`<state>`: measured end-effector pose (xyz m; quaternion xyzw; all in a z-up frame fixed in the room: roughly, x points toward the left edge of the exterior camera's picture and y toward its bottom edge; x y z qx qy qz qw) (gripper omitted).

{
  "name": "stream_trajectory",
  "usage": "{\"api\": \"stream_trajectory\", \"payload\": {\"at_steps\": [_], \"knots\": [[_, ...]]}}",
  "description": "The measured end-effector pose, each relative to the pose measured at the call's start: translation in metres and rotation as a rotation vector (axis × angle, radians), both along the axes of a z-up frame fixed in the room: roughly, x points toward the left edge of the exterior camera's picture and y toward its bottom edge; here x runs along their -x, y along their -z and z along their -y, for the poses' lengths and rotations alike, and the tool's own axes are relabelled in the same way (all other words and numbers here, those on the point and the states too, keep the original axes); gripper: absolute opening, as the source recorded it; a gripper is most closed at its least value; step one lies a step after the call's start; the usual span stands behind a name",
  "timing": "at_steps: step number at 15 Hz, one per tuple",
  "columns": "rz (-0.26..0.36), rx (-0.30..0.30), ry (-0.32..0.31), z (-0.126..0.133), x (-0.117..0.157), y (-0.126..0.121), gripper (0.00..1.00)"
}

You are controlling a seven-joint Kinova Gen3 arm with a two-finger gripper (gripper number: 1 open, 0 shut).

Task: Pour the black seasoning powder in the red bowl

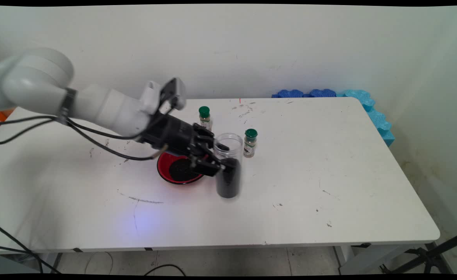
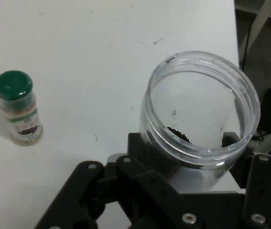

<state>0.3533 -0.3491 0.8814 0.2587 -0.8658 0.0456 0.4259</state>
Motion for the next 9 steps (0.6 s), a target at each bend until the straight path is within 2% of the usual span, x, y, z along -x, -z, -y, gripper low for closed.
{"api": "stream_trajectory", "payload": {"at_steps": [9], "knots": [[-0.004, -0.028, 0.003, -0.023, -0.062, -0.074, 0.0]]}}
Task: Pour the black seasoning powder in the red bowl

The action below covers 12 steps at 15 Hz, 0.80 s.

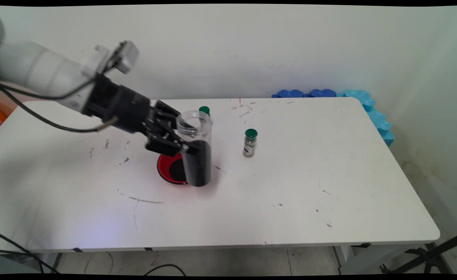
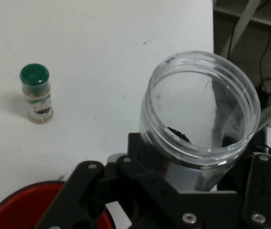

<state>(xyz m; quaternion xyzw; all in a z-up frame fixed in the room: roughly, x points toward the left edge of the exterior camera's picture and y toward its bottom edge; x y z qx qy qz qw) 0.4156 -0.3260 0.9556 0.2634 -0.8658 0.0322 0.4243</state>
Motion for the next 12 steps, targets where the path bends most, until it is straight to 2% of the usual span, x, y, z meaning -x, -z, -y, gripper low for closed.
{"api": "stream_trajectory", "payload": {"at_steps": [7, 12], "knots": [[0.002, -0.029, 0.032, -0.011, -0.04, -0.051, 0.0], [0.008, -0.038, 0.069, -0.016, -0.053, -0.074, 0.0]]}}
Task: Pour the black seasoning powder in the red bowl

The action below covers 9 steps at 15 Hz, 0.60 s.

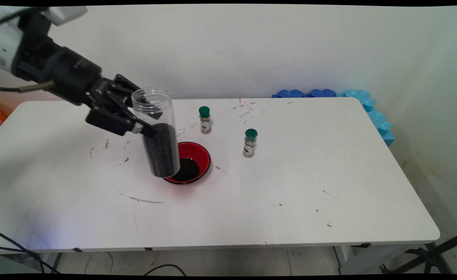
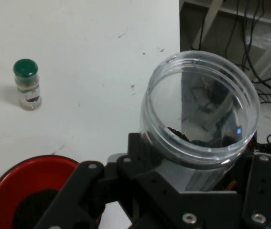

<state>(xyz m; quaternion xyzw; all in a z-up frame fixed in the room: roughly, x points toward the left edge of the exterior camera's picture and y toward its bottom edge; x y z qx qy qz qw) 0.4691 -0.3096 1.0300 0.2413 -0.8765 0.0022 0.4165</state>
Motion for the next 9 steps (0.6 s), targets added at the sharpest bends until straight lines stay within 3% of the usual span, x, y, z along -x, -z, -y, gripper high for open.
{"api": "stream_trajectory", "payload": {"at_steps": [9], "knots": [[-0.006, -0.056, 0.002, -0.0015, -0.0094, -0.0123, 0.0]]}}
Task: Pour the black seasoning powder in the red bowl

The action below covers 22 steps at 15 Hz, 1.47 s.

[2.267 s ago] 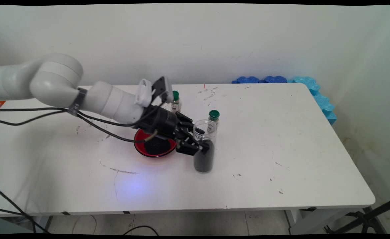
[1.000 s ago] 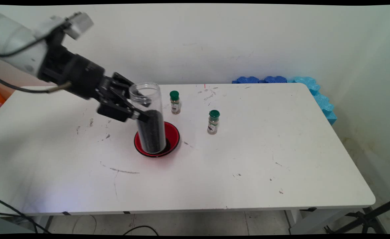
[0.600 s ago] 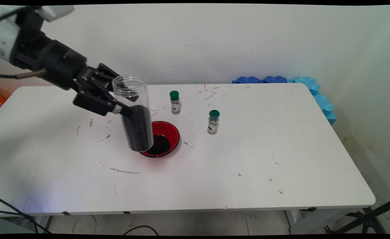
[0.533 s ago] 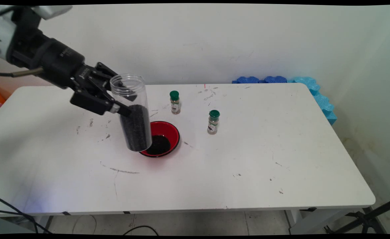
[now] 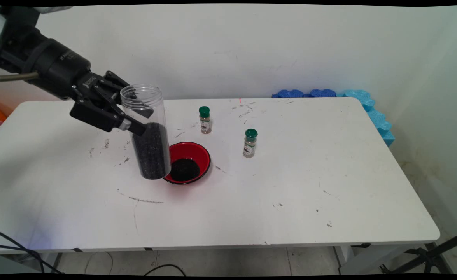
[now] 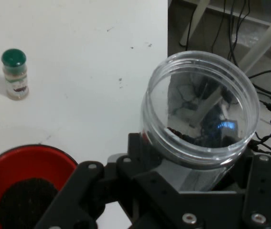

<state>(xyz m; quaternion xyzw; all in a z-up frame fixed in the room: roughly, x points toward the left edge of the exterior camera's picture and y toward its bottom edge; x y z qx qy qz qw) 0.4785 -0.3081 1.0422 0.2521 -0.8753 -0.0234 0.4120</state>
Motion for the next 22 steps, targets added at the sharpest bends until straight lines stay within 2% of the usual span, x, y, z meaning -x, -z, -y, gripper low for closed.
{"api": "stream_trajectory", "payload": {"at_steps": [6, 11, 17, 22], "knots": [[-0.014, -0.112, -0.079, 0.005, -0.001, 0.01, 0.0], [-0.018, -0.231, -0.165, 0.008, -0.003, 0.031, 0.0], [-0.012, -0.405, -0.299, 0.011, -0.006, 0.063, 0.0], [-0.053, -0.568, -0.433, 0.018, -0.003, 0.089, 0.0]]}}
